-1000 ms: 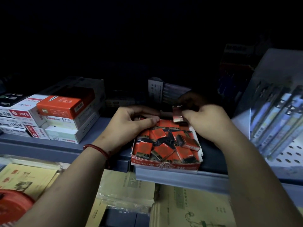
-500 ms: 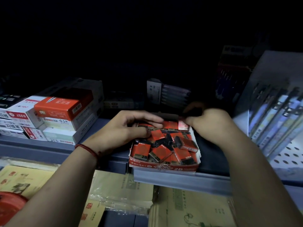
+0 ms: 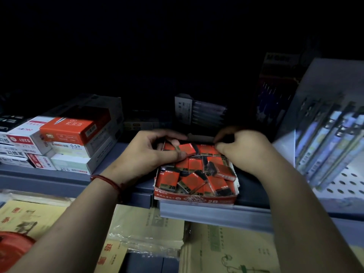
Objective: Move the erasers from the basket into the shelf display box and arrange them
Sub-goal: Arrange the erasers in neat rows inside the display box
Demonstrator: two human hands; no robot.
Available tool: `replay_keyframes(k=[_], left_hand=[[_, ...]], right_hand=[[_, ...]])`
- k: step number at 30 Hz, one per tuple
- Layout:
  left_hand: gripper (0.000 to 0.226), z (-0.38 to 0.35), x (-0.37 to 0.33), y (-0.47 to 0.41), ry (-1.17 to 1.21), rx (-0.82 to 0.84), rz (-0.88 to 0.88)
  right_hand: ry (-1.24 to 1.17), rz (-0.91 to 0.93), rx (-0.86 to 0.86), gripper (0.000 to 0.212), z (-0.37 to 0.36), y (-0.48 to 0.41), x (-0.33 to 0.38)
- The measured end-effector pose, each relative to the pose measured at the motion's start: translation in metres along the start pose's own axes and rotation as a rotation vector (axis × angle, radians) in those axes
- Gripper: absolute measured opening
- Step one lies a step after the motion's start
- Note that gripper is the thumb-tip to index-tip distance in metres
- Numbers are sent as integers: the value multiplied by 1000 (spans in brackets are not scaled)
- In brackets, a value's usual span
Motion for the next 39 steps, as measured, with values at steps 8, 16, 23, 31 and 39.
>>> replay_keyframes(k=[8, 16, 23, 31, 39], left_hand=[[14, -1, 1, -2, -14, -20, -16], [26, -6, 2, -2, -16, 45, -12], [33, -4, 3, -3, 67, 55, -10], [51, 6, 8, -4, 225, 5, 11], [57, 6, 8, -3, 201, 43, 22]], right_hand=[[-82, 136, -16, 11, -7, 2, 29], [-64, 171, 32, 11, -16, 2, 28], [-24, 142, 62, 10, -16, 1, 24], [3, 63, 24, 21, 0, 2, 7], [-14, 50, -33, 14, 3, 5, 1]])
Point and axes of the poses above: each hand's wrist, its own y-axis away from the middle knuckle, its own z-axis out of the back of the hand, x = y × z, the point moved 9 cm from there along -y, towards the middle knuckle, and after that the axes turned 7 degrees about y, right-handed, at the moved point
